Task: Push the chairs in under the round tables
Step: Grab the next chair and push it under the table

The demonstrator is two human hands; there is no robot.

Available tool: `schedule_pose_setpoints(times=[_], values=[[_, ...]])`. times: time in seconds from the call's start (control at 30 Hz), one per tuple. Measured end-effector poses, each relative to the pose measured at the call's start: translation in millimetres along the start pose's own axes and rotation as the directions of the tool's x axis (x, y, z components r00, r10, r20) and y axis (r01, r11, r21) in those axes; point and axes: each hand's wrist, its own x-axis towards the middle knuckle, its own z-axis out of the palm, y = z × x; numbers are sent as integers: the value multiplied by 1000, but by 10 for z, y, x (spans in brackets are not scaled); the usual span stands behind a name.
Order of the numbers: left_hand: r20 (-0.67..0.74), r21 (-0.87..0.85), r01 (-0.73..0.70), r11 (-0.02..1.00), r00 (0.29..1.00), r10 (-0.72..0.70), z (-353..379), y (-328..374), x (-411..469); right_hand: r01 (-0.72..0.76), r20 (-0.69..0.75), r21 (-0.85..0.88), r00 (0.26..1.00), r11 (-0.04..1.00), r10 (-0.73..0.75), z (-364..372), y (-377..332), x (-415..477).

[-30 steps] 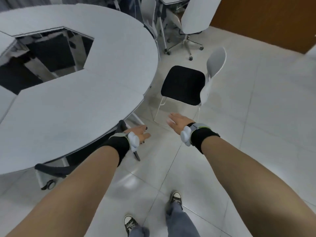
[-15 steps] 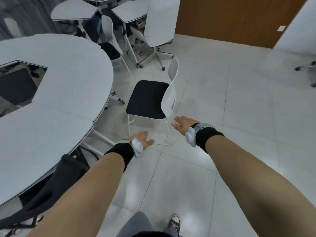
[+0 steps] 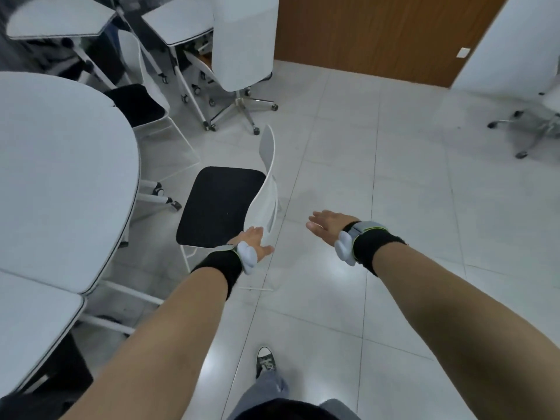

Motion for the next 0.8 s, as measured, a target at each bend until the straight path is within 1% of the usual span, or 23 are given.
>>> schedule_pose_setpoints(times=[0.1,0.17,0.27,0.3,0.37,0.4,0.47,0.53,0.67,0.8], values=[[3,17,0,1000,1000,0,-244,138,326,10,12,35,1000,999,-11,-274,180,192],[-5,9,-5,1000,1000,6,-372,225,568,38,38,15,999,999,-38,-442,349,365],[-16,-82,2,997,1000,-4,-541,341,937,70,81,-19,994,997,-68,-731,659,739],[-22,-93,26,995,999,-28,-578,371,1046,85,90,-37,993,996,-82,-798,756,880],[-61,-109,124,986,989,-131,-665,523,1372,147,114,-80,984,986,-138,-1020,1044,1299],[-57,-138,173,975,982,-183,-707,585,1452,183,138,-92,976,979,-169,-1116,1125,1457],[-51,-144,200,969,977,-209,-738,648,1522,239,130,-98,966,966,-225,-1227,1188,1654],[-33,-148,249,957,966,-256,-767,785,1692,301,154,-136,947,944,-280,-1445,1304,1962],[0,-238,327,914,941,-337,-905,857,1951,380,185,-178,919,908,-348,-1793,1329,2566],[46,-314,408,857,909,-415,-1054,733,2257,475,195,-213,877,854,-440,-2024,1210,3164]])
